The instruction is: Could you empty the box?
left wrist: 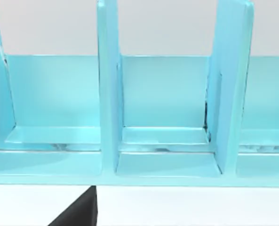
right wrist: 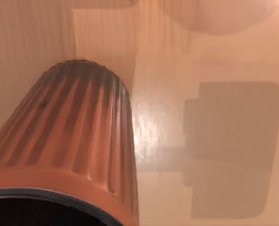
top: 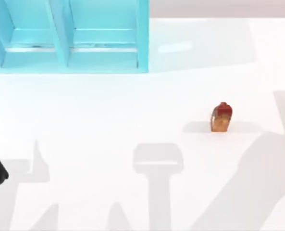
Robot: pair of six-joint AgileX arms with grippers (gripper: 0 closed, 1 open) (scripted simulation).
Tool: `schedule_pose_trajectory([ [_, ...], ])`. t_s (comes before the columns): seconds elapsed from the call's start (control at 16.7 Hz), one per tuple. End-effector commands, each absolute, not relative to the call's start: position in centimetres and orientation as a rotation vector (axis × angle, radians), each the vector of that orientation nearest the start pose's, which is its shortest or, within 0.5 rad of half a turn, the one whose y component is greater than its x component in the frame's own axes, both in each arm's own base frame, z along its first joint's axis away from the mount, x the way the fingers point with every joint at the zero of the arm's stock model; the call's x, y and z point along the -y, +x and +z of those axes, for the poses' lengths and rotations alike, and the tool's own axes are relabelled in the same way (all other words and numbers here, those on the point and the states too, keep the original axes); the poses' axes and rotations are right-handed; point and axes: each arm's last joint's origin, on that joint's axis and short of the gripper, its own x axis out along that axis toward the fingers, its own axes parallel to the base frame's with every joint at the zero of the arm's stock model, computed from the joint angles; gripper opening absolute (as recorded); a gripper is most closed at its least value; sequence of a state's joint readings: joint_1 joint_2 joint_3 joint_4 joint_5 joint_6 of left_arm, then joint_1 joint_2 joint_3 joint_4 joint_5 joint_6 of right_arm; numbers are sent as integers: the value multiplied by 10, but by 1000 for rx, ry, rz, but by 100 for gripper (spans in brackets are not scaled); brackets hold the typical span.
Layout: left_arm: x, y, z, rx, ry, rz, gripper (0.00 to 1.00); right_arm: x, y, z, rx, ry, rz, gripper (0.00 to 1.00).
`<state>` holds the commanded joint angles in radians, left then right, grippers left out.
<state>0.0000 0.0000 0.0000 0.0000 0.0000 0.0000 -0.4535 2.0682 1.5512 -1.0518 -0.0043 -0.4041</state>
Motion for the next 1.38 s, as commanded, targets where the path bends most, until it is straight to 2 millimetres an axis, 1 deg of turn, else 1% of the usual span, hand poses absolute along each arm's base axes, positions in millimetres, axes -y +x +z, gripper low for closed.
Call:
schedule_pose_trajectory([
  [0.06, 1, 106, 160, 0, 0, 0, 100, 169, 356, 160, -1568, 37, -29, 100],
  [0.3, 1, 106, 160, 0, 0, 0, 100, 169, 356, 159, -1568, 37, -28, 100],
  [1.08, 1, 106, 160, 0, 0, 0, 100, 169, 356, 159, -1568, 37, -28, 2],
  [1.14, 1, 106, 160, 0, 0, 0, 100, 169, 356, 159, -1568, 37, -28, 0],
  [1.38, 1, 106, 160, 0, 0, 0, 100, 169, 356, 159, -1568, 37, -28, 0],
])
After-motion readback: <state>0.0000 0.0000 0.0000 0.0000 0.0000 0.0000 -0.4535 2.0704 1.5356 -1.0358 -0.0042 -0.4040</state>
